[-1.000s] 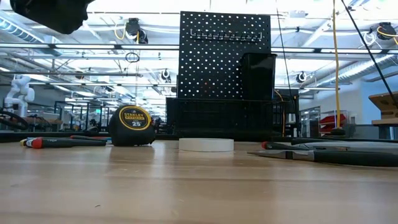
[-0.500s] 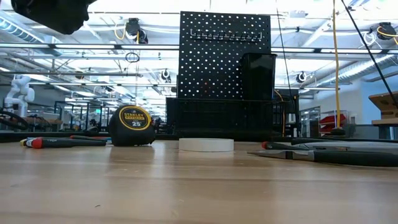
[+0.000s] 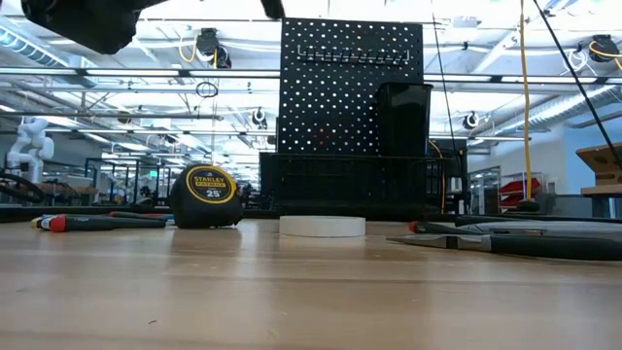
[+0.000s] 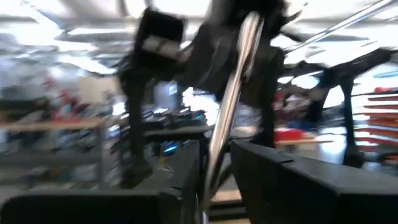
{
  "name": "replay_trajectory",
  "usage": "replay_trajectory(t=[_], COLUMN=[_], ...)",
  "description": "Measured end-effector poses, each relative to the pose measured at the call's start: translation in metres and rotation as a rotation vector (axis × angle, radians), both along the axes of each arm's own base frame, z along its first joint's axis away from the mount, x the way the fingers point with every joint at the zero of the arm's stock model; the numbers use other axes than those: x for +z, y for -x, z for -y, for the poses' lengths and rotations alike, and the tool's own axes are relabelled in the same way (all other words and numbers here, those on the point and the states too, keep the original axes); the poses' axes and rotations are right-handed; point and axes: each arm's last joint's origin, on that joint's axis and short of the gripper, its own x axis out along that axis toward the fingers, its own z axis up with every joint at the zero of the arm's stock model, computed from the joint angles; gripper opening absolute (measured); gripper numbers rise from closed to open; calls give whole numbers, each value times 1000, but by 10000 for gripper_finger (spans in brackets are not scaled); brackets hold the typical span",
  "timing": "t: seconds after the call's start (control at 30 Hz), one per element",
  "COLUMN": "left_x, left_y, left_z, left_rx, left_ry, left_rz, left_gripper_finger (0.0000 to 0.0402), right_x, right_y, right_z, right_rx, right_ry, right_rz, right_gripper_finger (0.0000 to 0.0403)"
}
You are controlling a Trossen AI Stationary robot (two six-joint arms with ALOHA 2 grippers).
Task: Hang tools onto peg board
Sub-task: Put the tire pressure gauge pen into the black bin on the peg board
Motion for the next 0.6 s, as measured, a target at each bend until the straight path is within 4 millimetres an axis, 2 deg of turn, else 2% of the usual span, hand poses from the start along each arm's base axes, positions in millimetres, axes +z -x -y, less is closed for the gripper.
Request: replay_trajectory(t=[0.13, 0.3, 0.47, 0.6], left_x=[6, 16, 21, 20], left_y=[9, 42, 68, 70], left_z=[-3, -11, -15, -15], left_rx=[155, 364, 347, 336], left_ry=[-15, 12, 52, 53], left_rz=[-6, -28, -9, -15], left_gripper_finger=[131, 137, 138, 139], right_x=[13, 28, 53, 59], right_y=[22, 51, 72, 80], right_z=[23, 61, 114, 155], right_rx=[-97, -265, -465, -606], right_ry=[-10, -71, -125, -140], right_rz=[-74, -112, -35, -27], right_gripper_finger=[32, 32, 32, 32])
